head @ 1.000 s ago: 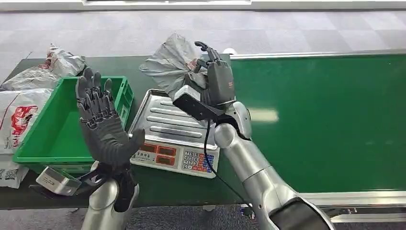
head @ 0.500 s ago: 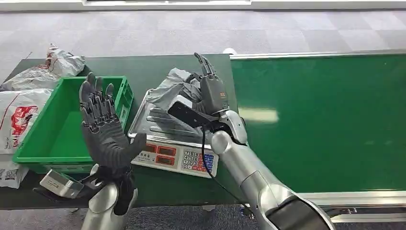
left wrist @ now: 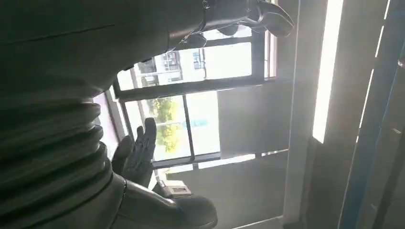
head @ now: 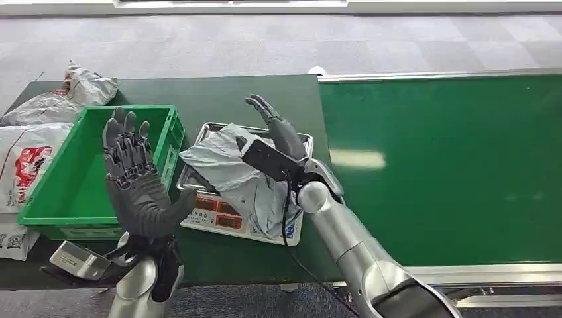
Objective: Moved the parcel from conveyor to table for the left to box.
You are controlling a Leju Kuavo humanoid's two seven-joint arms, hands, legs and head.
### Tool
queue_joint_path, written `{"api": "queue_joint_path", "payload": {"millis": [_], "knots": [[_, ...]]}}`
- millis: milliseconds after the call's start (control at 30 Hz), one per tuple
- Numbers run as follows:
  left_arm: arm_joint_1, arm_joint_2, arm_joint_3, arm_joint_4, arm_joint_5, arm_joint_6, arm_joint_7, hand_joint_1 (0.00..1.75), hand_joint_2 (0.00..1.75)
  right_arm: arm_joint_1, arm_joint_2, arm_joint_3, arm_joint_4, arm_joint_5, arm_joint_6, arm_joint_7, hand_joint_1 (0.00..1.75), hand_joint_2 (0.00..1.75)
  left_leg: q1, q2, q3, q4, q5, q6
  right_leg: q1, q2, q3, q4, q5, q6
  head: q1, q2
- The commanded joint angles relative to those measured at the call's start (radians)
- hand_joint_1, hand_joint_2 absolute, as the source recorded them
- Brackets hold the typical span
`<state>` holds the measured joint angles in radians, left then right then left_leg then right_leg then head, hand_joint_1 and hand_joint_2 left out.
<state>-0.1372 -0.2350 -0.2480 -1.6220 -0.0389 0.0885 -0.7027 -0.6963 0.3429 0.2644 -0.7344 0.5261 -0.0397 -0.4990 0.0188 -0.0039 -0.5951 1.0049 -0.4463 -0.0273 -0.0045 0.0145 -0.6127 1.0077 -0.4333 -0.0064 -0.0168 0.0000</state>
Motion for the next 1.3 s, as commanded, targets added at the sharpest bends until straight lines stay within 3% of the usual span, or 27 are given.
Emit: {"api": "queue_joint_path", "payload": {"millis": [33, 167, 300, 367, 400, 433, 467, 533, 600, 633, 767, 833, 933, 967, 1233, 1267, 1300], "knots": [[-0.004, 0.019, 0.043, 0.021, -0.012, -0.007, 0.005, 0.0, 1.75, -0.017, -0.026, -0.068, 0.0, -0.057, 0.066, 0.029, 0.0, 0.0, -0.001, -0.001, 0.002, -0.001, 0.0, 0.001, 0.0, -0.002, 0.002, -0.001, -0.001, 0.0, 0.0, 0.0], [0.004, 0.002, 0.067, 0.008, -0.03, -0.019, 0.005, 0.0, 1.75, -0.03, -0.023, -0.149, 0.037, -0.241, 0.261, 0.093, 0.0, 0.0, -0.002, -0.001, 0.006, -0.005, 0.001, 0.003, -0.001, -0.004, 0.006, -0.004, -0.001, 0.001, 0.0, 0.0], [0.012, -0.011, 0.083, -0.013, -0.04, -0.025, 0.005, 0.0, 1.75, -0.029, -0.017, -0.135, 0.048, -0.233, 0.233, 0.07, 0.0, 0.0, -0.001, -0.002, 0.005, -0.003, 0.0, 0.003, -0.001, -0.004, 0.005, -0.003, -0.001, 0.001, 0.0, 0.0], [0.025, -0.018, 0.096, -0.04, -0.053, -0.03, 0.009, 0.0, 1.75, 0.022, -0.012, -0.124, -0.089, -0.179, 0.039, -0.039, 0.0, 0.0, -0.001, 0.0, 0.002, -0.001, 0.0, 0.002, 0.0, -0.001, 0.002, -0.001, -0.001, 0.001, 0.0, 0.0], [0.029, -0.02, 0.098, -0.046, -0.07, -0.031, 0.025, 0.0, 1.75, 0.081, 0.006, -0.139, -0.234, -0.093, -0.214, -0.107, 0.0, 0.0, -0.001, 0.0, 0.004, -0.003, 0.0, 0.003, -0.001, -0.002, 0.004, -0.003, -0.001, 0.001, 0.0, 0.0], [0.028, -0.022, 0.098, -0.045, -0.084, -0.029, 0.035, 0.0, 1.75, 0.135, 0.003, -0.126, -0.377, -0.063, -0.328, -0.099, 0.0, 1.75, -0.001, 0.0, 0.002, -0.001, -0.001, 0.002, 0.0, -0.001, 0.002, -0.001, -0.001, 0.001, 0.0, 0.0], [0.009, -0.017, 0.095, -0.01, -0.132, -0.014, 0.076, 0.0, 1.75, 0.209, -0.004, -0.09, -0.572, 0.035, -0.501, -0.112, 0.0, 1.75, -0.001, -0.002, 0.0, -0.001, 0.0, 0.001, 0.0, -0.003, 0.001, -0.001, -0.001, 0.0, 0.0, 0.0], [-0.084, 0.003, 0.088, 0.164, -0.282, 0.046, 0.151, 0.0, 1.75, 0.337, 0.0, -0.057, -0.863, 0.14, -0.658, -0.141, 0.0, 1.75, -0.001, -0.006, 0.0, 0.0, 0.0, 0.001, 0.0, -0.007, 0.002, 0.0, -0.003, 0.0, 0.0, 0.0], [-0.122, 0.0, 0.1, 0.24, -0.28, 0.059, 0.116, 0.0, 1.75, 0.367, -0.019, -0.024, -0.925, 0.163, -0.658, -0.092, 0.0, 1.75, -0.001, -0.011, -0.002, 0.0, 0.001, 0.001, -0.001, -0.011, 0.001, 0.0, -0.003, 0.001, 0.0, 0.0], [-0.164, 0.015, 0.09, 0.322, -0.417, 0.129, 0.176, 0.0, 1.75, 0.401, 0.006, -0.067, -1.01, 0.124, -0.658, -0.189, 0.0, 1.75, -0.001, -0.013, 0.0, -0.001, 0.001, 0.002, -0.001, -0.014, 0.004, -0.001, -0.004, 0.001, 0.0, 0.0], [-0.393, 0.056, 0.058, 0.745, -0.75, 0.218, 0.319, 0.0, 1.75, 0.486, 0.006, -0.051, -1.289, 0.176, -0.658, -0.199, 0.0, 1.75, -0.002, -0.012, -0.001, 0.0, 0.0, 0.002, -0.001, -0.014, 0.003, 0.0, -0.004, 0.002, 0.0, 0.0], [-0.491, 0.067, 0.036, 0.905, -0.836, 0.245, 0.352, 0.0, 1.75, 0.491, 0.006, -0.046, -1.315, 0.195, -0.658, -0.199, 0.0, 1.75, -0.002, -0.018, -0.002, -0.001, 0.002, 0.002, -0.002, -0.021, 0.003, -0.001, -0.004, 0.002, 0.0, 0.0], [-0.602, 0.076, -0.026, 1.092, -0.949, 0.231, 0.415, 0.0, 1.75, 0.484, 0.006, -0.025, -1.269, 0.201, -0.658, -0.199, 0.0, 1.75, -0.002, -0.016, -0.002, -0.002, 0.003, 0.004, -0.002, -0.019, 0.004, -0.003, -0.003, 0.003, 0.0, 0.0], [-0.635, 0.078, -0.033, 1.146, -0.963, 0.206, 0.43, 0.0, 1.75, 0.471, 0.006, -0.025, -1.241, 0.196, -0.658, -0.199, 0.0, 1.75, -0.001, -0.009, -0.002, 0.0, 0.001, 0.003, -0.001, -0.011, 0.002, -0.002, -0.001, 0.002, 0.0, 0.0], [-0.75, 0.141, -0.182, 1.32, -1.176, -0.092, 0.498, 0.0, 1.75, 0.431, 0.006, -0.006, -1.163, 0.141, -0.658, -0.199, 0.0, 1.75, -0.002, -0.001, -0.001, 0.0, 0.004, 0.004, -0.001, -0.004, 0.0, -0.001, 0.002, 0.003, 0.0, 0.0], [-0.757, 0.148, -0.186, 1.321, -1.181, -0.102, 0.493, 0.02, 1.75, 0.43, 0.006, -0.003, -1.157, 0.134, -0.658, -0.199, 0.0, 1.75, -0.002, 0.001, 0.0, -0.001, 0.004, 0.004, -0.001, -0.003, 0.001, -0.002, 0.003, 0.003, 0.0, 0.0], [-0.757, 0.148, -0.186, 1.321, -1.181, -0.102, 0.493, 0.19, 1.75, 0.43, 0.006, -0.003, -1.157, 0.134, -0.658, -0.199, 0.0, 1.75, -0.002, 0.001, -0.001, 0.001, 0.004, 0.004, -0.001, -0.002, -0.001, -0.001, 0.003, 0.002, 0.0, 0.0]]}}
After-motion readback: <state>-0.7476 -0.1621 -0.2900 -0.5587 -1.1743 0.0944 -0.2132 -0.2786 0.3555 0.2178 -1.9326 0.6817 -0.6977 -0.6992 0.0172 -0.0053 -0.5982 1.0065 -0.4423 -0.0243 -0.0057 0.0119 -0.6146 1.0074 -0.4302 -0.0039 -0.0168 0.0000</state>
